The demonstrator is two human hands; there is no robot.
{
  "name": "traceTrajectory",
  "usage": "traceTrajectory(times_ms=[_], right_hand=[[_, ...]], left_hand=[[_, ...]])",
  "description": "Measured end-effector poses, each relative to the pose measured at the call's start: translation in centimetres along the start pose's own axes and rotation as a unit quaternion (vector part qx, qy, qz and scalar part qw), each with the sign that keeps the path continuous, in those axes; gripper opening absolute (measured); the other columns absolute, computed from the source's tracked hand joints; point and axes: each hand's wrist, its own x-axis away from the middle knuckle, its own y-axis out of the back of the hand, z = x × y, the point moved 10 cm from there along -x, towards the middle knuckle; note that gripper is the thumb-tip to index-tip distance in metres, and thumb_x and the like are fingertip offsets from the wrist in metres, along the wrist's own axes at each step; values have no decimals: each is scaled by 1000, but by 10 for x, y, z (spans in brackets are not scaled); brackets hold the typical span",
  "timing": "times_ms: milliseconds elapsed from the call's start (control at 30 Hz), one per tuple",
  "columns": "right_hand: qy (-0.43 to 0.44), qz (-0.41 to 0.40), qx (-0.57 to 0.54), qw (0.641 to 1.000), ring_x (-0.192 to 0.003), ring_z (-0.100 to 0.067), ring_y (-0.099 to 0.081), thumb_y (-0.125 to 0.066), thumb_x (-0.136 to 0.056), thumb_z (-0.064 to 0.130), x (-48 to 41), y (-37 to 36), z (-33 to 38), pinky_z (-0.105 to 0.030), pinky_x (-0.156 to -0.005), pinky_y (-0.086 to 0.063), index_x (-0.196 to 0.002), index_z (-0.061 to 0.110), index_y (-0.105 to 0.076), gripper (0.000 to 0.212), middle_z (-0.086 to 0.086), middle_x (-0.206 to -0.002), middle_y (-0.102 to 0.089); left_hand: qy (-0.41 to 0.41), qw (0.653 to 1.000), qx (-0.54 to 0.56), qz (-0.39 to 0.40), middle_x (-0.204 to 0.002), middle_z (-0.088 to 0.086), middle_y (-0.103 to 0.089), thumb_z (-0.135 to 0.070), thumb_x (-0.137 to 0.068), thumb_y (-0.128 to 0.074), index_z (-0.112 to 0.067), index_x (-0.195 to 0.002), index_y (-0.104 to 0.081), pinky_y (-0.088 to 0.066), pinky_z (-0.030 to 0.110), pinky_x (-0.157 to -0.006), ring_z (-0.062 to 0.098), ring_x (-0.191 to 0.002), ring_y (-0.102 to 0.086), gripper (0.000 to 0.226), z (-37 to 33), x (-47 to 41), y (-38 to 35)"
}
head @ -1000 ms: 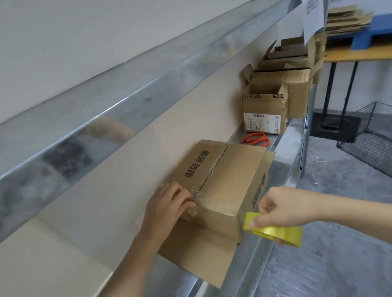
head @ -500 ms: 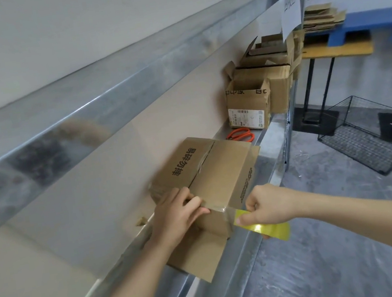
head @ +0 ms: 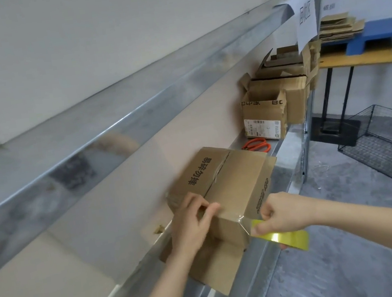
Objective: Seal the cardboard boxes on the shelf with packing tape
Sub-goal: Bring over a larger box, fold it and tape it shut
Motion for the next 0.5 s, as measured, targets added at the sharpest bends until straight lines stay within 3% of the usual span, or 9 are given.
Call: traceTrajectory(times_ms=[67,133,167,233,333,500], right_hand=[[7,4,7,1000,-50,-17,-38,-67,-79,53,-1,1,1,-28,-54,-26,-51,19,-28,59,4,-52,-27],[11,10,9,1000,-48,-20,-47,-67,-81,53,1,2,3,-27,-51,-25,-53,18,-28,59,4,-53,-28],[14,5,9,1000,-47,-17,-43,-66,-81,53,1,4,4,-27,-51,-24,-53,18,-28,59,4,-53,-27],[13,4,9,1000,-46,-11,-30,-67,-80,53,2,6,2,-28,-52,-24,-52,19,-28,59,7,-48,-27],[16,10,-4,1000,-48,-11,-32,-66,-81,53,2,3,1,-27,-51,-25,-52,20,-28,59,8,-43,-28],[11,10,-7,1000,-50,-26,-39,-63,-84,52,-2,-5,0,-28,-53,-27,-52,20,-27,58,6,-47,-27]], left_hand=[[82,995,51,-39,-101,-17,-59,-47,-91,-53,-25,-97,-67,-47,26,-85,-2,-95,-54,27,30,-6,9],[115,992,-2,-52,-129,-5,-59,-35,-95,-55,-16,-124,-63,-40,27,-104,11,-118,-53,35,50,-9,13],[125,991,-27,-32,-139,0,-53,-34,-97,-52,-11,-132,-57,-34,25,-108,15,-128,-47,43,56,-12,10],[136,987,-84,17,-149,4,-42,-45,-100,-36,-8,-142,-45,-27,29,-113,19,-137,-37,57,59,-14,-1],[120,971,-193,70,-153,10,-34,-60,-86,-2,-4,-147,-34,-22,34,-116,25,-140,-33,89,64,-18,-9],[155,954,-216,136,-158,14,-21,-71,-71,7,-4,-152,-14,-25,37,-114,28,-141,-30,107,85,-20,-14]])
